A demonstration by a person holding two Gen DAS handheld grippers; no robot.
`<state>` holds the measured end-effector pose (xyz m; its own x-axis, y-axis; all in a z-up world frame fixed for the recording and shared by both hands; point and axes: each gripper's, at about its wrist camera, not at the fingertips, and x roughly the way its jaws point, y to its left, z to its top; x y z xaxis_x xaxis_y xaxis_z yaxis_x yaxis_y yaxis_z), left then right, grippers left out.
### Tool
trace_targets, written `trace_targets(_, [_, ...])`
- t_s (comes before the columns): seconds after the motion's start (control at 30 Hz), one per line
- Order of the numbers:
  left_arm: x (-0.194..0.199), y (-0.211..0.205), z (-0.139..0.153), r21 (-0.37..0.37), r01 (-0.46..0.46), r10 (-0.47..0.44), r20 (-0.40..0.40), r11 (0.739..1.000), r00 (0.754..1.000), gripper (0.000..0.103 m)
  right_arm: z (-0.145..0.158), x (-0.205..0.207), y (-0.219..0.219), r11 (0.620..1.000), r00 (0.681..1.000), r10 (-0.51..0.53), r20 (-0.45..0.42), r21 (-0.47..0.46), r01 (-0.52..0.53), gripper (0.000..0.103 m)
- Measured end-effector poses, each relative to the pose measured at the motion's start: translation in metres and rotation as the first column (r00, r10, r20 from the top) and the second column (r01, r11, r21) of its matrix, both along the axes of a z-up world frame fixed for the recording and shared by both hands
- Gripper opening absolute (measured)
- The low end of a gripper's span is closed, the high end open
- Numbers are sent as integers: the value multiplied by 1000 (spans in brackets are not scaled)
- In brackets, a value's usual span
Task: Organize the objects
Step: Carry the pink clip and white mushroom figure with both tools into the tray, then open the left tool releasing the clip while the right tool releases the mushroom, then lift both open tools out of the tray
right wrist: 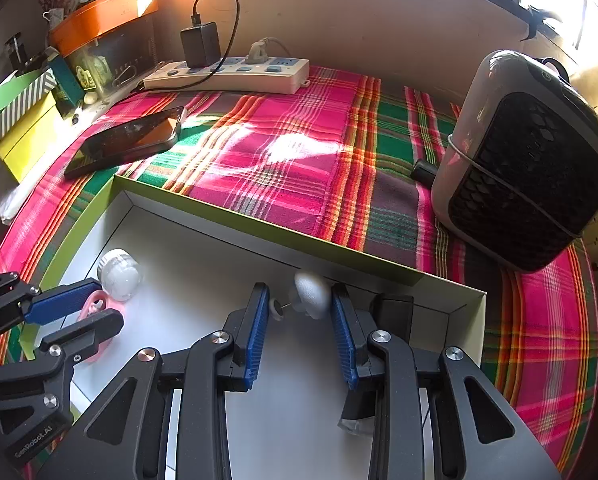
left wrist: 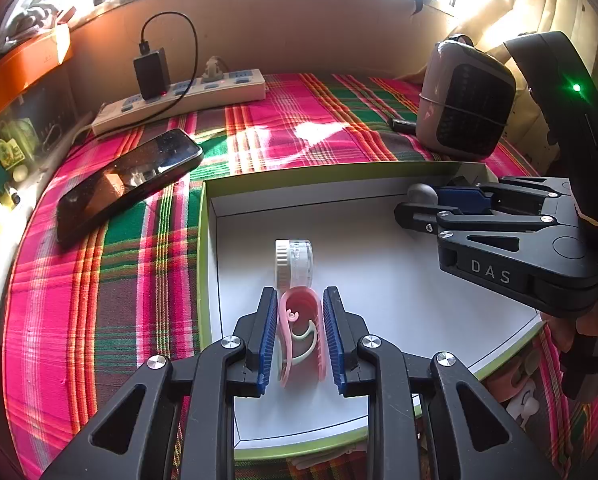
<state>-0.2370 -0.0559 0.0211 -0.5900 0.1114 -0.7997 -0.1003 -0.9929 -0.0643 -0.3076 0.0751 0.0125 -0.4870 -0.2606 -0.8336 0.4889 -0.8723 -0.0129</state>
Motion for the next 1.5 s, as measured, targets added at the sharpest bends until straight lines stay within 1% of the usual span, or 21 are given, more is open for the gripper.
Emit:
trace_targets(0.27, [1, 1, 0, -2, 8, -8, 1, 1000, 1000, 27, 0, 0, 2, 1000, 1000, -5, 4, -8, 5, 34])
trace_targets(0.33, [1, 1, 1, -2, 7, -7, 2, 1000, 1000, 27, 1, 1, 1, 1000, 1000, -5, 3, -9, 5, 39])
trace_targets(0.4, [1, 2, 1, -3, 5, -5, 2, 1000, 1000, 29, 2, 2, 2, 1000, 1000, -6, 2, -10, 6, 41])
trace_targets(0.57, [2, 3, 2, 4, 11, -11, 2, 1000, 1000, 33, 3, 2, 2, 1000, 1000, -8, 1, -14, 8, 42])
trace_targets(0.63, [3, 3, 2, 5, 15, -15, 1, 1000, 1000, 35, 4, 3, 2, 1000, 1000, -8, -1, -18, 8, 45])
trace_targets(0.77, [5, 4, 4, 0, 16, -16, 0, 1000, 1000, 37, 7, 7, 4, 1000, 1000, -11, -13, -20, 10, 46])
trace_targets(1.0, [11, 1, 10, 3, 5, -4, -15, 1000, 1000, 38, 13, 16, 8, 999, 1000, -16, -27, -40, 15, 47])
trace_targets(1.33, [26, -1, 19, 7, 2, -1, -43, 1000, 999, 38, 29, 40, 14, 998, 996, -24, -85, -62, 18, 47])
trace_targets(1.5, [36, -2, 25, 6, 0, 0, -63, 1000, 998, 38, 34, 51, 17, 997, 995, -30, -98, -71, 23, 48])
